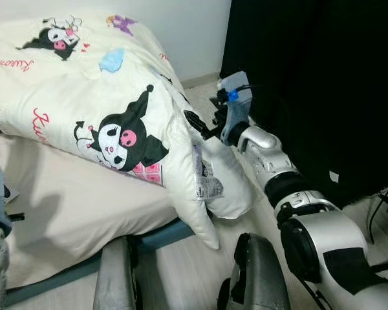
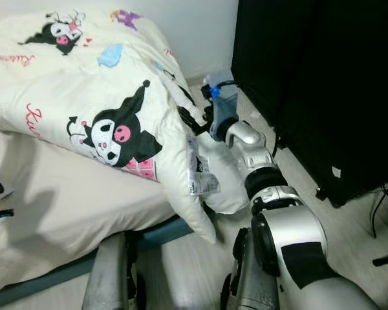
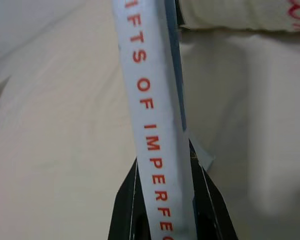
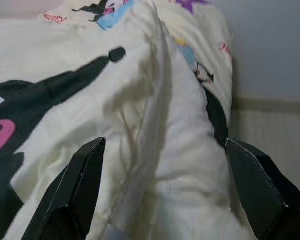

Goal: Clean up the room

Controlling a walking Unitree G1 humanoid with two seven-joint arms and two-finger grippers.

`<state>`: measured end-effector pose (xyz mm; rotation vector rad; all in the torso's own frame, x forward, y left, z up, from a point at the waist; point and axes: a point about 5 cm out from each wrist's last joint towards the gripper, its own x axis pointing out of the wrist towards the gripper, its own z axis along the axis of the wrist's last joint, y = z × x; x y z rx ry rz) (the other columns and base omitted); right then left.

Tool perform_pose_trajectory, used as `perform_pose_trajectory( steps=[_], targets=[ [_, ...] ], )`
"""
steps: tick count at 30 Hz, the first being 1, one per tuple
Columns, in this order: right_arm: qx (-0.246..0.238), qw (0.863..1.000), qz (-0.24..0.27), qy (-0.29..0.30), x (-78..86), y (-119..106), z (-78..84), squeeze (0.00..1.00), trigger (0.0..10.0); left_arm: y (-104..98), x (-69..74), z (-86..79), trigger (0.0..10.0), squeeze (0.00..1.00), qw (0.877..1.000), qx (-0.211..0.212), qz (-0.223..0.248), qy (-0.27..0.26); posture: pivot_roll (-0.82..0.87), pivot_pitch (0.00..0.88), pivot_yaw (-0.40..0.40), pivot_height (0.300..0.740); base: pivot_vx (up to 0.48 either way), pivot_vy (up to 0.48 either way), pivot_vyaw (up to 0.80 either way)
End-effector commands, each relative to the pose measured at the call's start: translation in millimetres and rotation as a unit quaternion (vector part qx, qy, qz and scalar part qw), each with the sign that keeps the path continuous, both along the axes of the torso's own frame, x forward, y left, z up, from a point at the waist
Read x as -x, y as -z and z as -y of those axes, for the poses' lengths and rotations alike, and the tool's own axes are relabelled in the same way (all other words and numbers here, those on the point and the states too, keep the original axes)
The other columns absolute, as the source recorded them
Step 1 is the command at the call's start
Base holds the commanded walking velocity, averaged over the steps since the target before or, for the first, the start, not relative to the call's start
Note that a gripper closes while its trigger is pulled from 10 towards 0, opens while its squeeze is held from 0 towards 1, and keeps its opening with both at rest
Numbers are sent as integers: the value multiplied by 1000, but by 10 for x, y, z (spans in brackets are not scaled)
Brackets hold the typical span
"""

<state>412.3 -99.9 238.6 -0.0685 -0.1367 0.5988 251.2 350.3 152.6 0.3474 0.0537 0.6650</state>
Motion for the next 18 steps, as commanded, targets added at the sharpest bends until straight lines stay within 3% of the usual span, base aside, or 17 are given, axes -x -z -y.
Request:
perform_pose_trajectory(
  steps=[1,2,15,16,17,18],
  targets=[
    [-4,1000,-22,-8,8,76,-56,0,10000,-126,90,-110,10000,0,1000,-23,3,-18,276,437,-17,542,0,0,0],
    [8,999,-39,-4,14,163,-101,0,10000,-275,120,-130,10000,0,999,-35,13,-20,301,457,-9,542,0,0,0],
    [-19,997,-63,-34,37,197,-247,0,10000,-517,89,-60,10000,0,999,-41,33,-10,309,472,-12,542,0,0,0],
    [-14,997,-65,-32,36,201,-257,0,6039,-514,88,-41,10000,0,999,-39,32,-9,302,471,-15,542,0,0,0],
    [-14,997,-65,-32,36,201,-257,0,6039,-514,88,-41,10000,0,999,-39,32,-9,302,471,-15,542,0,0,0],
    [-7,997,-65,-35,38,203,-274,0,0,-509,86,-31,10000,0,999,-37,33,-8,299,470,-19,542,0,0,0]
  ],
)
